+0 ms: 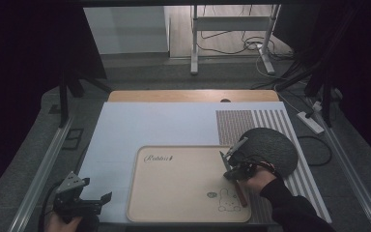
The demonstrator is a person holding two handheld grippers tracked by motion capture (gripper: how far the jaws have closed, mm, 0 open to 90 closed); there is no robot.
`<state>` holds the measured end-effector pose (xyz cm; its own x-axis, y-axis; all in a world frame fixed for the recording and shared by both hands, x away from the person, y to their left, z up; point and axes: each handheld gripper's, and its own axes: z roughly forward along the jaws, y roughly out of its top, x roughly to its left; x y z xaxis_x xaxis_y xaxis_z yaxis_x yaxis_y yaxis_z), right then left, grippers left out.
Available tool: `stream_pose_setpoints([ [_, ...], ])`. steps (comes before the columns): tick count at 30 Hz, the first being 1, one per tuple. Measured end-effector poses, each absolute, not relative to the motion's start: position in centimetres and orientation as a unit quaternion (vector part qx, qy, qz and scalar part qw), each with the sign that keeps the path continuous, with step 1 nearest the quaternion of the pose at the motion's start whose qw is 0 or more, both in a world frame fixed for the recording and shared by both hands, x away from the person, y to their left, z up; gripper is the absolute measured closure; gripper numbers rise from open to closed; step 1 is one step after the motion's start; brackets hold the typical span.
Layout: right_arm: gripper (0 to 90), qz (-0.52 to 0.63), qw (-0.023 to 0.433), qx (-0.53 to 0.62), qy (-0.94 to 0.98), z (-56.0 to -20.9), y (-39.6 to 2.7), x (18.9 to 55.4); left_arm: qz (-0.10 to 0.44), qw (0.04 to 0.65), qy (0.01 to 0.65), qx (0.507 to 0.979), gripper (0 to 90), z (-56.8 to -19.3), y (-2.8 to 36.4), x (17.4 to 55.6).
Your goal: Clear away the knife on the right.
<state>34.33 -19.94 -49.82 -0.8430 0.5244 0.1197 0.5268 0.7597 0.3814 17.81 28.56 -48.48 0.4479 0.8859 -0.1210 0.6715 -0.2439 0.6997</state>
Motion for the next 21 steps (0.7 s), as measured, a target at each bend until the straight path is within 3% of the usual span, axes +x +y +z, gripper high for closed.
stream_pose_setpoints([
  [21,88.7,-0.207,0.003,-0.31,-0.928,-49.7,-22.7,34.2,0.151,0.355,0.504,0.773,2.4,-48.5,28.6,17.8],
])
